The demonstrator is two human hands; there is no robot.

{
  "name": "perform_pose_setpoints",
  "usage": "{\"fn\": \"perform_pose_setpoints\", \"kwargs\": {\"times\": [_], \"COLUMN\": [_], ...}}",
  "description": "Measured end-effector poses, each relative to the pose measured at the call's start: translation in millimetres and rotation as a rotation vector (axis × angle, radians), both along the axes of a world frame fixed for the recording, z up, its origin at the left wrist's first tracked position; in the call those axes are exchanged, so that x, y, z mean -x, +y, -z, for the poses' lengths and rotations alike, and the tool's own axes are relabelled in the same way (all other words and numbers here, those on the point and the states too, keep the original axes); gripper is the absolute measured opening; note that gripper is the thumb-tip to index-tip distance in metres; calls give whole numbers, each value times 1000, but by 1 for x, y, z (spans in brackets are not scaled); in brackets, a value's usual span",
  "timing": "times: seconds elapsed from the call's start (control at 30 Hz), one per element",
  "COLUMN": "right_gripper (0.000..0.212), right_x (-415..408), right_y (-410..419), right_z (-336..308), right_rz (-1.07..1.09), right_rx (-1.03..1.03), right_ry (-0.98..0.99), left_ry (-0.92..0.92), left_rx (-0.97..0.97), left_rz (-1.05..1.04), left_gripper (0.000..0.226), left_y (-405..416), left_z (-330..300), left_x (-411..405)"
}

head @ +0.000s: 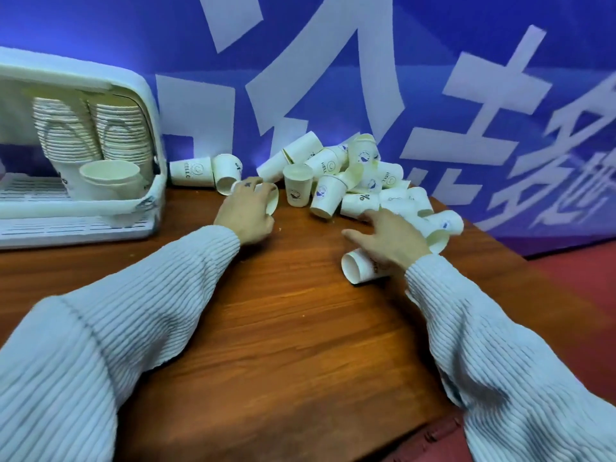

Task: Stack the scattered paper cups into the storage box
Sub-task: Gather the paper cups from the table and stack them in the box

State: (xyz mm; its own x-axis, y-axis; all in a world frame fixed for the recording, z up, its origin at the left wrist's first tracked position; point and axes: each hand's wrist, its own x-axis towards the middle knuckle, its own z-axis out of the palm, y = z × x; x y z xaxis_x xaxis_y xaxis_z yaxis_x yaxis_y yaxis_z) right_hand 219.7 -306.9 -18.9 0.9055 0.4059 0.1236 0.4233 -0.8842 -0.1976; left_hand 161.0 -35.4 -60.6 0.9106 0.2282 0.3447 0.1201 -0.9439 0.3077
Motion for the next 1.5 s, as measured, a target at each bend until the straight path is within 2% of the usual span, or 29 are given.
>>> {"fn": "perform_pose_setpoints", "kwargs": {"times": [0.1,0.2,0.3,0.47,0.57,0.7,0.77,0.87,0.9,0.97,1.13,1.3,1.4,1.5], "right_gripper": [80,82,89,76,75,75,78,88,91,90,66,78,73,73], "right_x": [6,12,18,30,35,43,47,59,62,72,86,101,105,105], "right_y": [-20,-28,-25,-13,-6,13,27,49,55,70,123,189,233,274], "right_z": [11,19,21,25,31,29,25,20,18,12,-12,-48,-68,-83], "right_rz": [82,129,137,59,9,-101,-210,-335,-359,-379,-429,-494,-549,-666], "right_rx": [40,-50,-68,-146,-236,-291,-223,27,49,-71,-433,-641,-656,-565], "right_ry": [73,117,67,-25,-50,-68,-4,160,175,173,58,18,-52,-69], "left_ry": [100,156,120,60,31,-60,-101,-149,-162,-180,-331,-567,-709,-774], "left_rx": [-65,-141,-266,-381,-275,19,80,77,78,98,166,378,543,560], "left_rz": [-57,-130,-188,-251,-212,-115,-111,-110,-106,-128,-205,-376,-458,-484], "left_gripper": [82,89,87,71,77,65,65,71,74,77,90,78,77,77], "left_y": [-1,-2,-2,0,-3,-4,1,14,20,32,63,103,128,149], "left_z": [5,7,4,2,-4,-21,-30,-41,-44,-50,-66,-81,-86,-88], "left_x": [-20,-26,-24,-17,-5,22,37,61,67,83,128,169,190,203]}}
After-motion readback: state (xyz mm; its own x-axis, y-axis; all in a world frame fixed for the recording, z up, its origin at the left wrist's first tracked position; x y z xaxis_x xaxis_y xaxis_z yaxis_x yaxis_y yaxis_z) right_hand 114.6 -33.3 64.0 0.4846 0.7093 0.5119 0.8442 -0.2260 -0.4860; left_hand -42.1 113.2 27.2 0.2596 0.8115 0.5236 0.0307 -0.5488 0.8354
